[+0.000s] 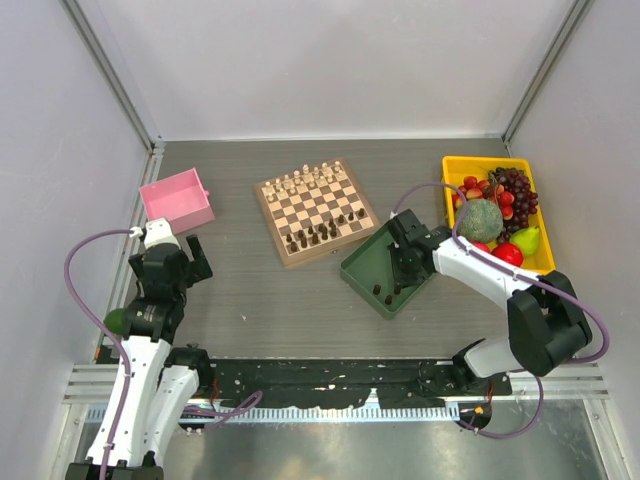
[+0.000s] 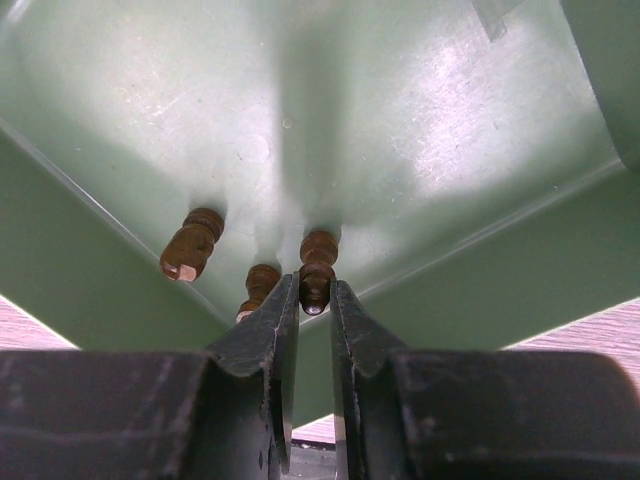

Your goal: Set up the chess pieces on the board

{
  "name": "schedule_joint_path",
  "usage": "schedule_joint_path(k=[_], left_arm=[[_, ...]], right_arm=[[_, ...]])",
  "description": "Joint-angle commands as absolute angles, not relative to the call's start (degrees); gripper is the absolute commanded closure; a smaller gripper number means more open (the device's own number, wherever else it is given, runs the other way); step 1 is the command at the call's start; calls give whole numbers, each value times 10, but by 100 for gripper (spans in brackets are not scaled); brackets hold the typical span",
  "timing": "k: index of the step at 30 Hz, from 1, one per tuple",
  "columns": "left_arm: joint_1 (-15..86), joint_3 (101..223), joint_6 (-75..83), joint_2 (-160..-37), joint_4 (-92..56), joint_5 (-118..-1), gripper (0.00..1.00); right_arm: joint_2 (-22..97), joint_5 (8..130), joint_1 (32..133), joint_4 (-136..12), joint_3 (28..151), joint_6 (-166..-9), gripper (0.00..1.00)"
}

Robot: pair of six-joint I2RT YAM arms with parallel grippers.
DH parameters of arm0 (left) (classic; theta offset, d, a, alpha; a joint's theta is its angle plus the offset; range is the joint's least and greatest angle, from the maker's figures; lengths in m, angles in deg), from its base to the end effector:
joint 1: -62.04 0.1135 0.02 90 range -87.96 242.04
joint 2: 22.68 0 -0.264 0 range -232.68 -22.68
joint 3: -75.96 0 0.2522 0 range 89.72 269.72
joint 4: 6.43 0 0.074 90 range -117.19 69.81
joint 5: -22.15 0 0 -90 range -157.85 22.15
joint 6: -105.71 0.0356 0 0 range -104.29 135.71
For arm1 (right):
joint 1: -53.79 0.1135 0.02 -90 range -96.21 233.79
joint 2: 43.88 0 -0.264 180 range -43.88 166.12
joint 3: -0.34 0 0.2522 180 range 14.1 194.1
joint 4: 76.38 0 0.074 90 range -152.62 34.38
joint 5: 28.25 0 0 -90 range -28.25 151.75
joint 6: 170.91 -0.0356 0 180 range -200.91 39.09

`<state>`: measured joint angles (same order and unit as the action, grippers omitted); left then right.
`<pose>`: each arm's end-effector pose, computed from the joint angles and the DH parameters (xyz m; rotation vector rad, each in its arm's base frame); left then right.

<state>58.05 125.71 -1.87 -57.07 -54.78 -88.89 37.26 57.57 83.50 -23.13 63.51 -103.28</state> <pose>0.1358 0.0033 0.2710 -0.4583 2.0580 0.1695 0.2223 0.1239 0.1929 -0.1631 2.8086 0.1120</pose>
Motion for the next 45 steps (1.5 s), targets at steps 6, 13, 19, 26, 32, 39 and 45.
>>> schedule_joint_path(k=[6, 13, 19, 26, 32, 39, 45], left_arm=[[584, 1275, -14, -573, -539, -892, 1], [584, 1275, -14, -573, -539, -892, 1], [584, 1275, -13, -576, -538, -892, 1], [584, 1276, -11, -577, -539, -895, 1], [584, 1277, -11, -578, -539, -896, 1], [584, 1276, -11, -579, -539, -896, 1], [584, 1275, -11, -579, -539, -896, 1]], right_arm=[[335, 537, 834, -201, 753, -999, 88], [395, 527, 834, -206, 850, -974, 88], [473, 552, 834, -211, 935, -972, 87], [550, 581, 834, -216, 1015, -970, 87], [606, 606, 838, -212, 1055, -967, 86], [646, 604, 848, -210, 1081, -964, 86], [675, 603, 852, -210, 1101, -960, 86]])
